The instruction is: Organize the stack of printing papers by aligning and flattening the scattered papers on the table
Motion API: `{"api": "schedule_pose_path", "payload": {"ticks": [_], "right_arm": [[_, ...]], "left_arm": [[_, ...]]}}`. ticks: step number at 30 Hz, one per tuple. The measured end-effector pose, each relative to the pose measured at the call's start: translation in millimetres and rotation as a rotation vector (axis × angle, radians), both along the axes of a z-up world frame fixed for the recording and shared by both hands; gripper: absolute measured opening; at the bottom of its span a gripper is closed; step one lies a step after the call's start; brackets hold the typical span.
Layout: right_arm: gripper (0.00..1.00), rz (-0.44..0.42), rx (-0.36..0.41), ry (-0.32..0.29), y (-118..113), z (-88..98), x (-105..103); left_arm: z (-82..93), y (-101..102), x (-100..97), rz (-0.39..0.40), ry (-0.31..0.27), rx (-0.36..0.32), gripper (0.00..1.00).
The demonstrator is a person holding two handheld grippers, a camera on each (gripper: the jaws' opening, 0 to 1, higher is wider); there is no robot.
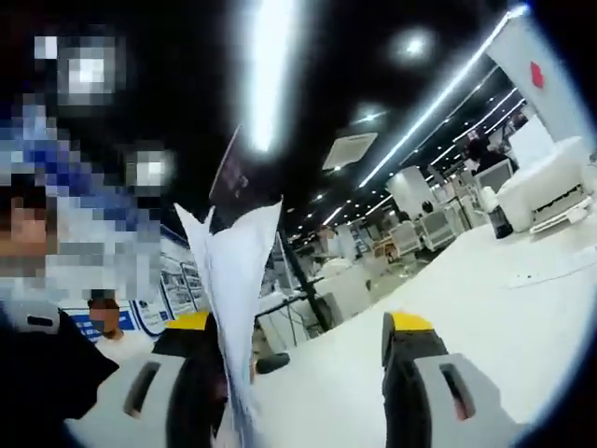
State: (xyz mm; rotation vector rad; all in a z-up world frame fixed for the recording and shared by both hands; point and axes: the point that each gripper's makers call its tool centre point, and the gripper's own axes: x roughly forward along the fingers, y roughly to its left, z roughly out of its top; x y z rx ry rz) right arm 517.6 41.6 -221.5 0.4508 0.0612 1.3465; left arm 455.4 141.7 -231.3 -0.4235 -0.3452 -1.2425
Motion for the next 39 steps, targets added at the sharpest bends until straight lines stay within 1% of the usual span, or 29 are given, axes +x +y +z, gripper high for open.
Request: {"api": "schedule_pose_path", "payload": {"ticks": [3,6,7,8,10,11,13,15,18,19,21,23,24,26,27,28,29,30,32,33,34,35,37,38,39], "right_arm": [[0.64,0.029,0.003,-0.001,1.9,3.8,-0.7],[0.62,0.034,0.007,0.001,3.0,8.6,0.5],[0.58,0.041,0.011,-0.003,0.6,11.1,1.9],[0.52,0.061,0.020,-0.006,-1.3,14.8,-2.2],[0.35,0.088,0.035,-0.027,-7.3,22.7,-12.1],[0.30,0.088,0.037,-0.044,-10.9,26.0,-15.7],[0.23,0.083,0.038,-0.069,-17.4,30.9,-19.5],[0.21,0.062,0.039,-0.099,-26.0,36.5,-22.0],[0.19,0.043,0.036,-0.122,-40.4,44.5,-24.4],[0.19,0.041,0.038,-0.134,-43.1,47.5,-29.0],[0.20,0.050,0.052,-0.154,-51.4,54.3,-34.1],[0.25,0.069,0.080,-0.178,-58.6,62.6,-39.5],[0.29,0.067,0.090,-0.182,-62.3,65.2,-39.6],[0.44,0.046,0.097,-0.198,-67.4,68.5,-39.0],[0.51,0.035,0.089,-0.219,-68.9,68.6,-38.7],[0.60,0.037,0.082,-0.231,-69.8,67.8,-40.3],[0.65,0.042,0.073,-0.241,-70.3,66.1,-42.7],[0.68,0.041,0.070,-0.250,-70.3,64.9,-44.9],[0.68,0.049,0.067,-0.266,-70.5,62.9,-49.0],[0.64,0.066,0.068,-0.280,-68.9,61.7,-55.9],[0.51,0.094,0.073,-0.302,-68.7,61.7,-62.3],[0.37,0.146,0.075,-0.340,-69.0,60.4,-75.0],[0.09,0.210,0.069,-0.367,-69.2,57.8,-89.9],[0.02,0.219,0.069,-0.382,-69.3,57.4,-93.4],[0.00,0.215,0.070,-0.385,-69.9,57.5,-94.6]], "left_arm": [[7.1,-2.8,-3.8,-0.020,-0.009,-0.002,0.05],[17.5,-7.5,-10.8,-0.051,-0.030,-0.014,0.05],[20.4,-9.5,-12.1,-0.056,-0.037,-0.021,0.05],[21.8,-11.0,-11.7,-0.058,-0.039,-0.024,0.05],[26.0,-17.4,-10.8,-0.066,-0.045,-0.025,0.05],[28.0,-21.3,-10.7,-0.072,-0.049,-0.023,0.05],[32.1,-28.6,-10.4,-0.082,-0.059,-0.020,0.05],[37.0,-37.6,-11.5,-0.100,-0.070,-0.017,0.05],[43.4,-48.7,-14.1,-0.121,-0.088,-0.016,0.05],[45.6,-51.9,-15.0,-0.125,-0.096,-0.017,0.05],[51.2,-58.0,-18.5,-0.152,-0.115,-0.023,0.05],[57.9,-63.7,-25.0,-0.196,-0.137,-0.034,0.05],[60.0,-65.4,-26.4,-0.205,-0.141,-0.036,0.05],[66.2,-71.5,-31.7,-0.238,-0.164,-0.031,0.05],[67.7,-73.1,-33.3,-0.247,-0.171,-0.031,0.05],[69.2,-76.9,-37.8,-0.274,-0.182,-0.022,0.05],[69.8,-79.7,-40.2,-0.287,-0.190,-0.014,0.05],[69.9,-82.4,-42.9,-0.303,-0.196,-0.006,0.05],[69.3,-86.7,-42.7,-0.306,-0.199,0.009,0.05],[68.8,-87.9,-41.3,-0.304,-0.199,0.012,0.05],[68.1,-88.7,-39.5,-0.302,-0.197,0.014,0.05],[66.9,-90.0,-37.6,-0.300,-0.195,0.017,0.05],[63.9,-93.1,-35.4,-0.301,-0.188,0.024,0.05],[63.1,-93.6,-34.1,-0.299,-0.184,0.026,0.05],[62.6,-93.8,-32.1,-0.292,-0.180,0.026,0.05]]}}
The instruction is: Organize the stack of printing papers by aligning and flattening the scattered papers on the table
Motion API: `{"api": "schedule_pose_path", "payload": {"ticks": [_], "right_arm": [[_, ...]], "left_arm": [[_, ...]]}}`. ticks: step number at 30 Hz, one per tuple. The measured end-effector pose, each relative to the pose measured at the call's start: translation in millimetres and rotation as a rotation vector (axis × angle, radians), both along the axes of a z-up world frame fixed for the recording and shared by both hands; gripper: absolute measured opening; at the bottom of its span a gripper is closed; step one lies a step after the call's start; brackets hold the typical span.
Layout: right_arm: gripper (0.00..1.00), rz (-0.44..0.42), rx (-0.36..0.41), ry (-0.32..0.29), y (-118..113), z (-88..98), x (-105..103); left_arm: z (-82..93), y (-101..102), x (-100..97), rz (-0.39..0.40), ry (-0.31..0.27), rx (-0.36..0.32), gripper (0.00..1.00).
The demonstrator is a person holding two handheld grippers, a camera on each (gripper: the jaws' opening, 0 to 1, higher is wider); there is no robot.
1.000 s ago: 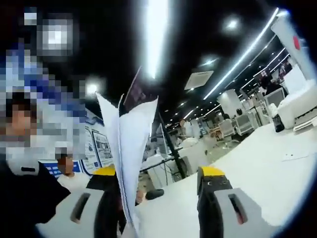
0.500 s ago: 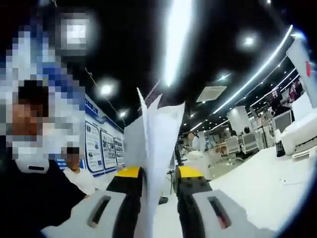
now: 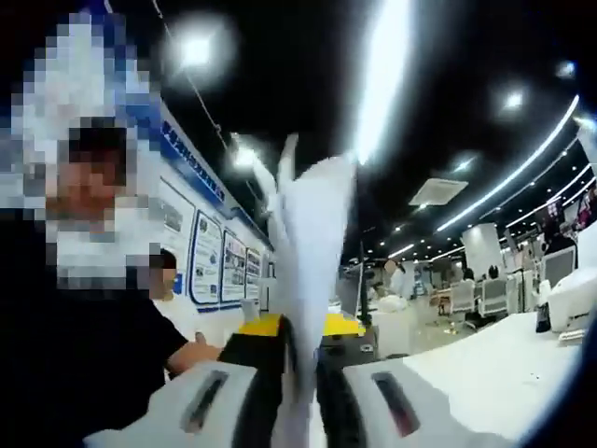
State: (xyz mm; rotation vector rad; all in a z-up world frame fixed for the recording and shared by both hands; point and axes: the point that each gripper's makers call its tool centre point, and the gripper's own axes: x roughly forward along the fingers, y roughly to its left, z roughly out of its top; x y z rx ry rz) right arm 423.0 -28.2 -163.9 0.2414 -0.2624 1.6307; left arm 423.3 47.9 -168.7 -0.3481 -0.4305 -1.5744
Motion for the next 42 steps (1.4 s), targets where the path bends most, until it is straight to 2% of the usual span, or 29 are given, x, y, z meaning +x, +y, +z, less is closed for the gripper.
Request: {"api": "schedule_pose_path", "payload": {"ticks": [1,3,8,11,13,15,17,20,21,23,29,30,31,32,33,34,35,39,42], "right_arm": [[0.00,-0.006,-0.005,-0.006,-0.6,-0.6,-0.8],[0.00,-0.080,-0.025,-0.033,-2.7,-3.9,8.3],[0.00,-0.239,-0.095,-0.060,-9.0,-16.6,26.7],[0.00,-0.297,-0.107,-0.058,-11.6,-21.4,30.2],[0.00,-0.320,-0.091,-0.049,-14.3,-22.0,30.6],[0.00,-0.346,-0.062,-0.013,-19.9,-22.7,33.8],[0.00,-0.357,-0.042,0.012,-24.4,-27.5,35.3],[0.00,-0.375,-0.032,0.037,-28.6,-36.8,37.0],[0.00,-0.383,-0.033,0.033,-29.1,-38.7,37.2],[0.00,-0.388,-0.036,0.030,-28.9,-39.9,36.5],[0.00,-0.366,-0.053,-0.015,-27.4,-38.8,27.1],[0.00,-0.357,-0.062,-0.009,-28.6,-41.7,29.9],[0.01,-0.357,-0.077,0.012,-28.9,-46.1,32.4],[0.07,-0.372,-0.092,0.031,-33.2,-50.3,41.8],[0.20,-0.384,-0.099,0.034,-33.9,-52.6,45.8],[0.27,-0.390,-0.099,0.034,-36.0,-53.9,51.1],[0.29,-0.392,-0.097,0.034,-37.5,-54.9,52.8],[0.27,-0.361,-0.108,0.037,-39.7,-59.7,52.8],[0.17,-0.347,-0.119,0.038,-41.9,-63.6,54.3]], "left_arm": [[-0.6,0.3,4.4,0.023,0.004,0.003,0.05],[-4.5,-1.1,15.7,0.087,0.009,0.024,0.05],[-21.5,-8.2,45.0,0.288,0.020,0.128,0.06],[-31.8,-14.4,51.1,0.322,0.048,0.168,0.06],[-34.4,-15.6,52.7,0.337,0.058,0.168,0.08],[-34.0,-12.3,57.4,0.368,0.078,0.155,0.13],[-34.4,-9.3,59.9,0.373,0.094,0.143,0.17],[-36.6,-6.8,62.1,0.367,0.114,0.137,0.13],[-40.9,-8.6,62.4,0.382,0.075,0.163,0.07],[-44.6,-13.0,61.2,0.385,0.065,0.182,0.06],[-45.5,-12.8,58.5,0.382,0.047,0.180,0.06],[-48.7,-12.1,60.5,0.381,0.055,0.183,0.06],[-56.2,-11.9,64.0,0.372,0.095,0.195,0.07],[-61.0,-11.8,67.9,0.376,0.118,0.200,0.10],[-63.3,-11.7,70.8,0.381,0.121,0.193,0.19],[-64.9,-12.0,72.0,0.382,0.128,0.186,0.24],[-66.0,-12.9,71.7,0.378,0.132,0.181,0.26],[-70.6,-22.8,69.0,0.361,0.122,0.190,0.26],[-76.1,-29.3,67.4,0.353,0.098,0.214,0.19]]}}
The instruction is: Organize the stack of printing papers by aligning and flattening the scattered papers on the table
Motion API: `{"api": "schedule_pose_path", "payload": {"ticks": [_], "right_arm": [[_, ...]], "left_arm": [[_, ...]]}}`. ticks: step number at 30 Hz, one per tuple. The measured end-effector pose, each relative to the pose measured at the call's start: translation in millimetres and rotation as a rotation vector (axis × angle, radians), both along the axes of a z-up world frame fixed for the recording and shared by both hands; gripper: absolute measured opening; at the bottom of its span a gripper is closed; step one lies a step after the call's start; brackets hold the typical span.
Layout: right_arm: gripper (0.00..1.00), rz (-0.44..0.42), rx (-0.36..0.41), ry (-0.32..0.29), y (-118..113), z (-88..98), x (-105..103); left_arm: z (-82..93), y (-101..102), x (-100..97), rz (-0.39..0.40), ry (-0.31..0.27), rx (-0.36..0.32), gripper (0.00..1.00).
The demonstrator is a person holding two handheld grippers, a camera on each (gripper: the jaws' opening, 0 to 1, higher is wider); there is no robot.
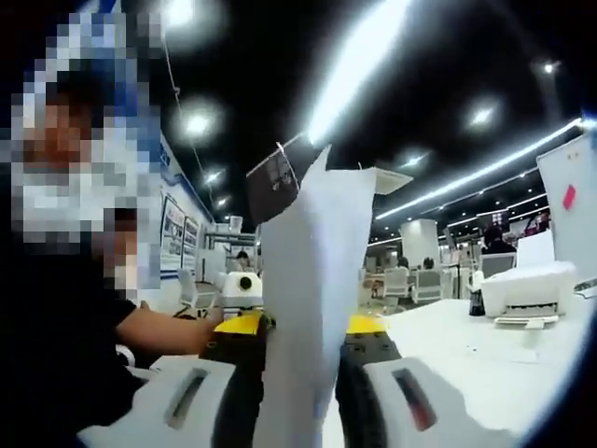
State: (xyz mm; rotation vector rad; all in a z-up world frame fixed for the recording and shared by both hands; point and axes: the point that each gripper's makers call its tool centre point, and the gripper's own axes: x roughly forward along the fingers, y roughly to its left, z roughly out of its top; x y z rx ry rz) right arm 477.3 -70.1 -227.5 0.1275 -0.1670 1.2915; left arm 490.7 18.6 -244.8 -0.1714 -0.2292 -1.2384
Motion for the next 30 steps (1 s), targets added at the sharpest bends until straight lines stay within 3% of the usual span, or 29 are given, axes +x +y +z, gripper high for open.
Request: {"api": "schedule_pose_path", "payload": {"ticks": [1,3,9,10,12,13,16,19,24,26,28,30], "right_arm": [[0.14,0.002,-0.003,0.001,-0.6,-0.8,1.1],[0.00,0.004,-0.018,-0.007,-0.9,-0.7,0.5],[0.00,0.022,-0.023,-0.065,-0.6,18.5,-9.6],[0.02,0.011,-0.033,-0.055,-0.5,16.6,-7.3],[0.18,-0.014,-0.042,-0.030,-0.1,12.2,-2.5],[0.17,-0.019,-0.050,-0.024,-0.5,9.6,-0.8],[0.13,-0.012,-0.046,-0.017,-0.2,9.0,-3.7],[0.00,0.006,-0.052,-0.021,0.0,10.4,-8.8],[0.00,0.008,-0.041,-0.038,0.8,22.2,-13.6],[0.03,-0.010,-0.058,-0.033,1.0,20.0,-9.8],[0.19,-0.044,-0.062,-0.015,0.8,15.8,-2.6],[0.14,-0.042,-0.066,-0.002,0.5,11.4,-2.1]], "left_arm": [[0.2,-1.4,-3.5,-0.021,-0.008,0.003,0.09],[3.6,-3.5,-6.3,-0.032,-0.011,0.003,0.06],[22.2,-4.1,-17.0,-0.066,-0.039,-0.005,0.06],[19.4,-3.9,-14.3,-0.060,-0.021,0.002,0.09],[12.6,-1.9,-6.4,-0.045,0.062,-0.008,0.22],[12.1,-1.1,-5.6,-0.052,0.071,-0.021,0.23],[11.6,-2.8,-7.0,-0.053,0.057,-0.028,0.22],[11.6,-6.7,-12.6,-0.073,-0.002,0.007,0.06],[25.5,-6.2,-15.9,-0.070,-0.007,0.014,0.06],[21.9,-5.7,-14.6,-0.074,0.008,0.025,0.07],[13.9,-3.2,-7.2,-0.042,0.050,0.028,0.15],[11.3,-2.0,-8.6,-0.058,0.064,0.016,0.15]]}}
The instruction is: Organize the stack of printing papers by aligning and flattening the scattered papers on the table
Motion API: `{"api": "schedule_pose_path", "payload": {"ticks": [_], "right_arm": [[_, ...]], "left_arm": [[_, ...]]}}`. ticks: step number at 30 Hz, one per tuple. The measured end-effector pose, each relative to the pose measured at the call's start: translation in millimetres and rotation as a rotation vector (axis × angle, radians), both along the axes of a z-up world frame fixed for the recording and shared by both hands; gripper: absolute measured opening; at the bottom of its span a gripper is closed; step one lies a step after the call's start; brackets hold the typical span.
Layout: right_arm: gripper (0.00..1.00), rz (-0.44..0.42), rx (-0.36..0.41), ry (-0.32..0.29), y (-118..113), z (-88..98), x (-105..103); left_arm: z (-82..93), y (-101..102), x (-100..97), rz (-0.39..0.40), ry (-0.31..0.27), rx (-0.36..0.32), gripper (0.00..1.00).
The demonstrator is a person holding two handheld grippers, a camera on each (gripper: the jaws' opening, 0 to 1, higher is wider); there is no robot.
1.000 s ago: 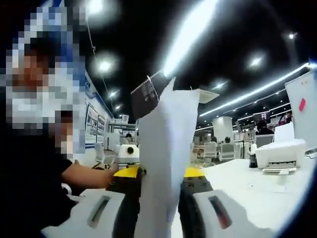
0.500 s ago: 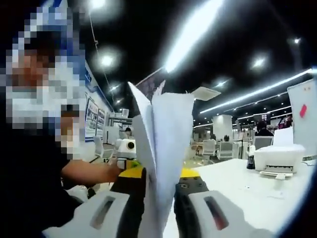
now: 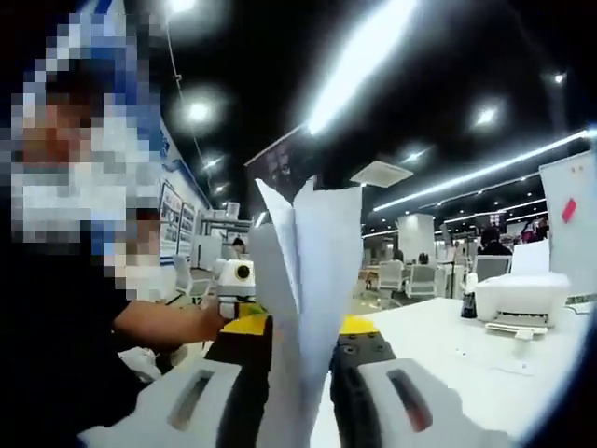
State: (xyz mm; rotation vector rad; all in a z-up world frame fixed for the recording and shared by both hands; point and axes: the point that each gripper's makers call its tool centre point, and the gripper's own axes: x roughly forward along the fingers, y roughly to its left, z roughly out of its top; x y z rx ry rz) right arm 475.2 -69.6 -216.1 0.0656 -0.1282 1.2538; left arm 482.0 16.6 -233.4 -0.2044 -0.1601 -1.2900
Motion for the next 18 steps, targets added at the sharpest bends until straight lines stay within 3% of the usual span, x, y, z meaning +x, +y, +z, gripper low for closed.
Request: {"api": "schedule_pose_path", "payload": {"ticks": [2,4,5,12,13,14,15,18], "right_arm": [[0.12,0.009,0.005,0.009,0.7,-1.8,-1.0],[0.00,0.022,-0.003,0.004,2.8,-3.6,-3.7],[0.00,0.032,-0.011,-0.001,3.8,-4.3,-5.7],[0.00,0.034,0.013,-0.026,3.6,10.8,-7.2],[0.03,0.025,0.004,-0.014,3.1,8.9,-5.5],[0.14,0.008,0.004,-0.005,2.1,8.4,-1.1],[0.17,0.003,0.006,0.000,1.7,8.2,-0.1],[0.13,0.008,0.011,0.006,-0.1,8.0,1.1]], "left_arm": [[-1.8,-0.2,0.4,0.006,-0.002,-0.007,0.14],[-2.5,-1.4,0.0,0.000,-0.001,-0.006,0.08],[-1.0,-3.3,-3.0,-0.010,-0.044,0.006,0.06],[13.1,0.3,-6.1,-0.015,-0.050,-0.008,0.06],[11.6,0.1,-4.7,-0.013,-0.049,-0.003,0.08],[8.2,2.0,0.5,0.019,-0.041,0.004,0.15],[6.5,1.6,1.6,0.016,-0.032,0.001,0.18],[4.6,1.0,2.3,0.013,-0.024,-0.005,0.16]]}}
